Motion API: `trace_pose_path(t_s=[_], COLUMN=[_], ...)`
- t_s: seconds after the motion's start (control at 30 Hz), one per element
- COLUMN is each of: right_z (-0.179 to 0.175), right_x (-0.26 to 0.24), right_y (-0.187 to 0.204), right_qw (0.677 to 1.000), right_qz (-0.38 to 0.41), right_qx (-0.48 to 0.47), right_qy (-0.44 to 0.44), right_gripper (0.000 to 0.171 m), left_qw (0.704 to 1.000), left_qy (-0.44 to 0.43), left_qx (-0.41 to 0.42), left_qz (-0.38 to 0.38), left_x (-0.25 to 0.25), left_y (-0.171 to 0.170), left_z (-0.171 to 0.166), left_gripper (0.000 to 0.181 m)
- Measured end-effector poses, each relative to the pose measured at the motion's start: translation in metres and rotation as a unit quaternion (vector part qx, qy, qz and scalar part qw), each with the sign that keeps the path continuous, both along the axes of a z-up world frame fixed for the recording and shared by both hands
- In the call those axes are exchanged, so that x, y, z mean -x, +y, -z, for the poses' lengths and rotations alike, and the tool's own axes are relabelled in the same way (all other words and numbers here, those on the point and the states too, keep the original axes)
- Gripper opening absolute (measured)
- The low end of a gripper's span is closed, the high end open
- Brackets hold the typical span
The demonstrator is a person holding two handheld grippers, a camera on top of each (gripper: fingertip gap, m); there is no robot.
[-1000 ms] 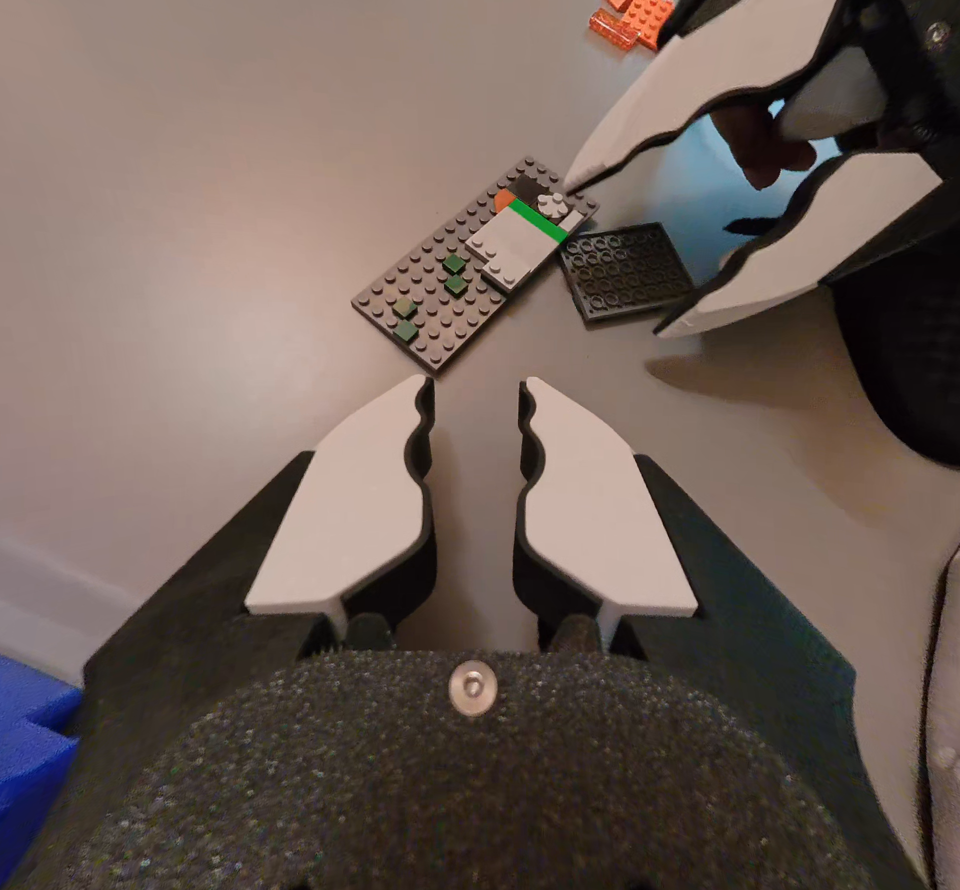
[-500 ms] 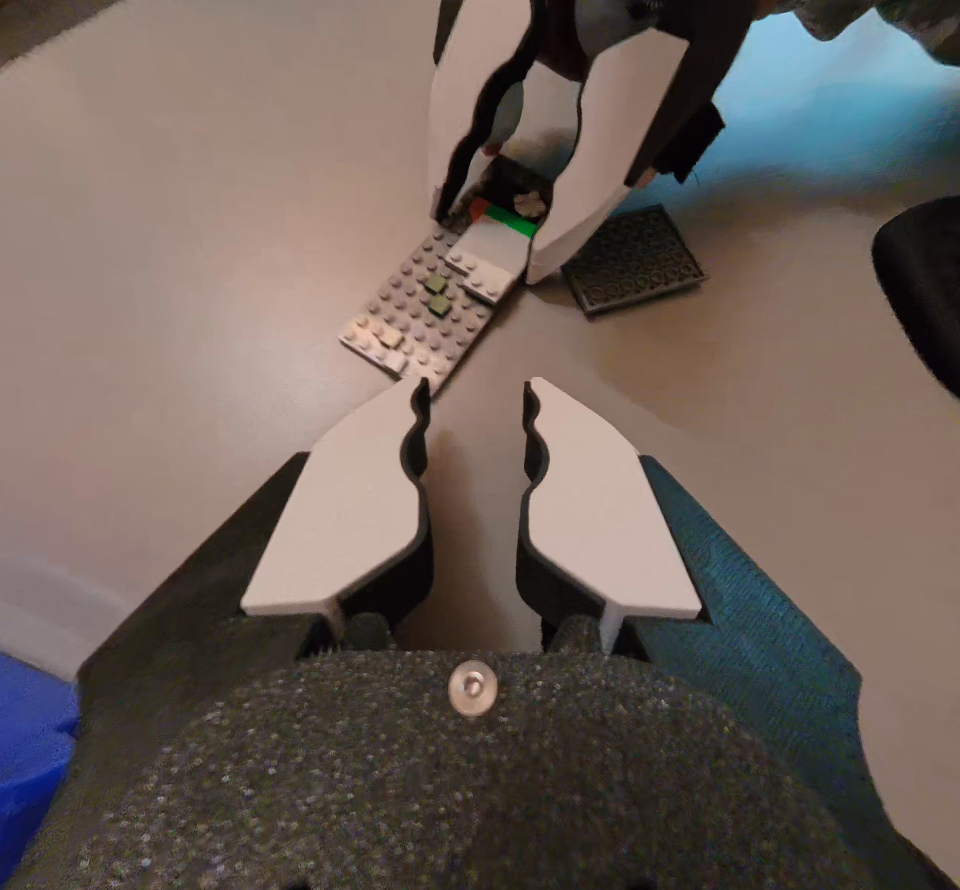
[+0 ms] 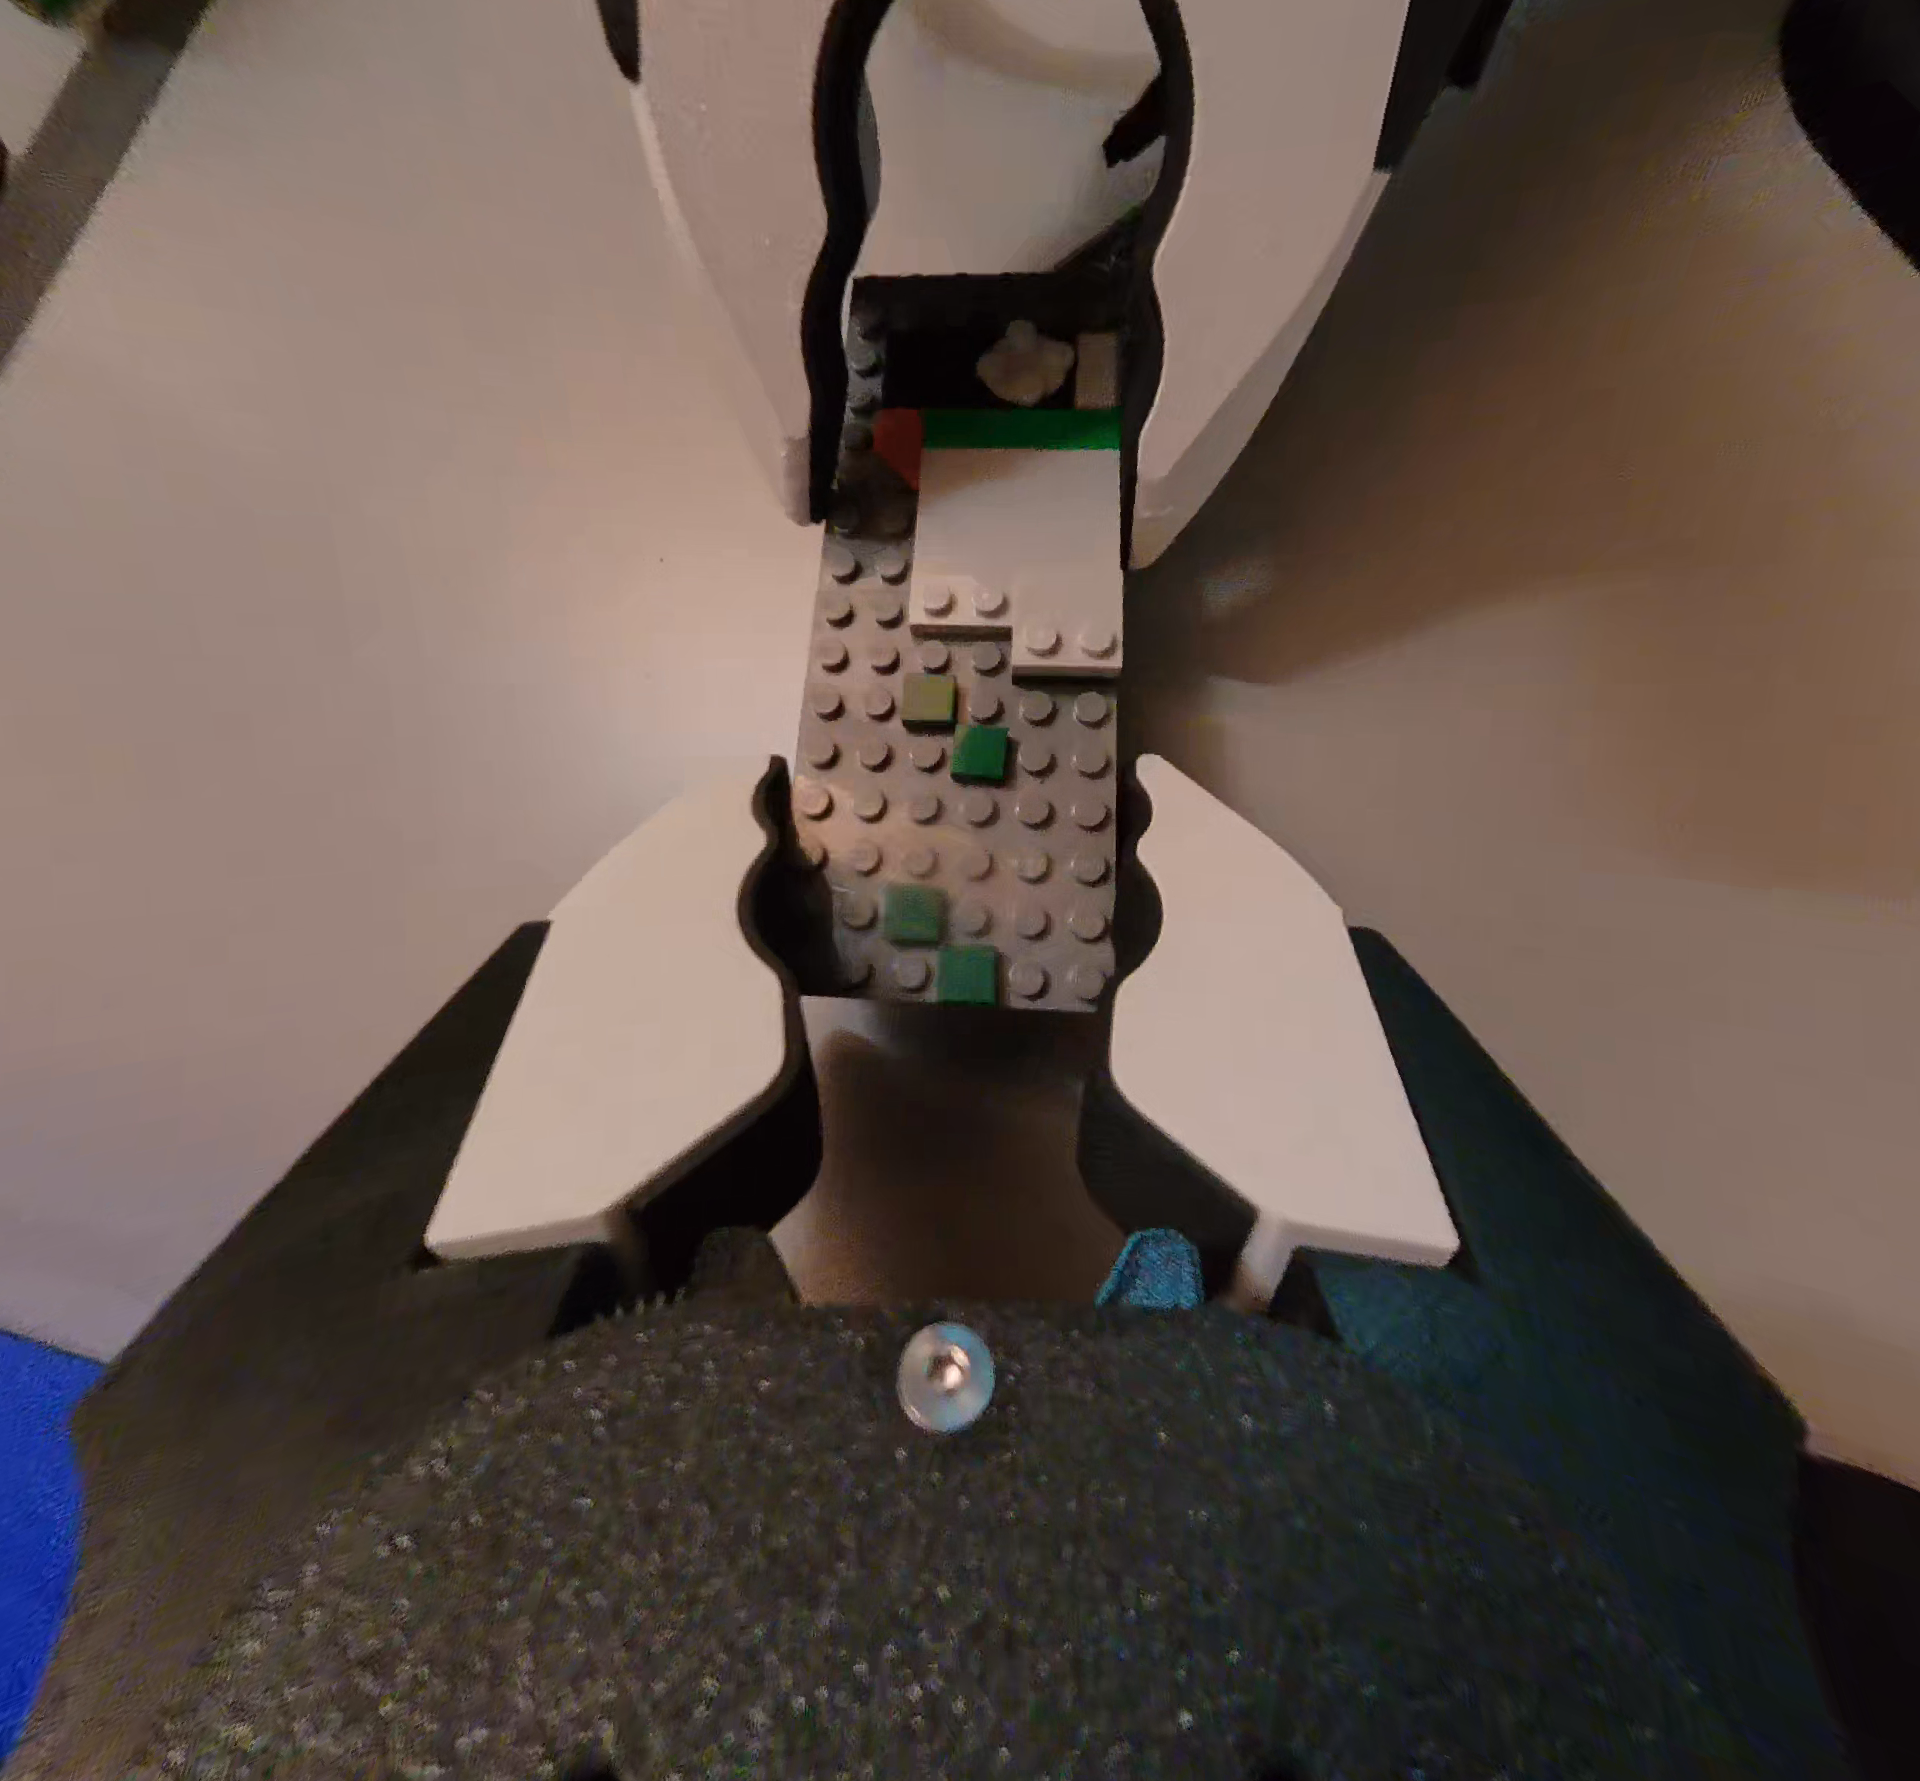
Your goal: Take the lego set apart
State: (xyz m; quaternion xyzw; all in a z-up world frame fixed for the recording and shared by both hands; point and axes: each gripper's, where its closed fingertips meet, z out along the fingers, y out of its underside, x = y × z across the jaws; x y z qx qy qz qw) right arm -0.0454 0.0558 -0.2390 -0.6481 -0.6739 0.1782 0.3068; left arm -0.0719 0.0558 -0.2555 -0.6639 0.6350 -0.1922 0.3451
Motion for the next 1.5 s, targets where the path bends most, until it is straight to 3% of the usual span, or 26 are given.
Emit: trace_pose_path(t_s=[0.23, 0.57, 0.7, 0.93, 1.17, 1.3, 1.4, 1.5], right_z=[-0.018, 0.004, 0.003, -0.007, -0.061, -0.077, -0.081, -0.091], right_x=[0.011, 0.027, 0.027, 0.022, 0.003, 0.000, -0.001, 0.001], right_y=[-0.008, -0.022, -0.022, -0.026, -0.022, -0.024, -0.025, -0.026], right_qw=[0.999, 0.998, 0.999, 0.994, 0.968, 0.946, 0.941, 0.933], right_qz=[0.000, -0.044, -0.045, -0.006, 0.026, 0.022, 0.017, 0.006], right_qx=[-0.037, -0.032, -0.022, 0.066, 0.083, 0.103, 0.090, 0.066], right_qy=[0.024, -0.031, -0.014, 0.082, 0.235, 0.307, 0.327, 0.353], right_gripper=[0.043, 0.016, 0.016, 0.015, 0.015, 0.016, 0.016, 0.016], left_qw=[0.999, 0.999, 0.998, 0.999, 0.999, 1.000, 0.996, 0.986], left_qy=[0.029, 0.041, 0.050, 0.045, 0.048, -0.005, -0.071, -0.137], left_qx=[0.010, -0.005, -0.021, -0.010, -0.009, -0.004, 0.049, 0.098], left_qz=[-0.011, -0.008, -0.007, 0.001, -0.009, -0.011, -0.005, -0.014], left_x=[0.005, 0.005, 0.007, 0.003, 0.007, -0.004, -0.008, -0.005], left_y=[0.001, -0.004, -0.002, -0.006, -0.002, 0.002, -0.002, -0.001], left_z=[0.007, 0.005, 0.005, 0.005, 0.006, -0.003, -0.021, -0.043], left_gripper=[0.059, 0.059, 0.059, 0.059, 0.058, 0.060, 0.068, 0.056])
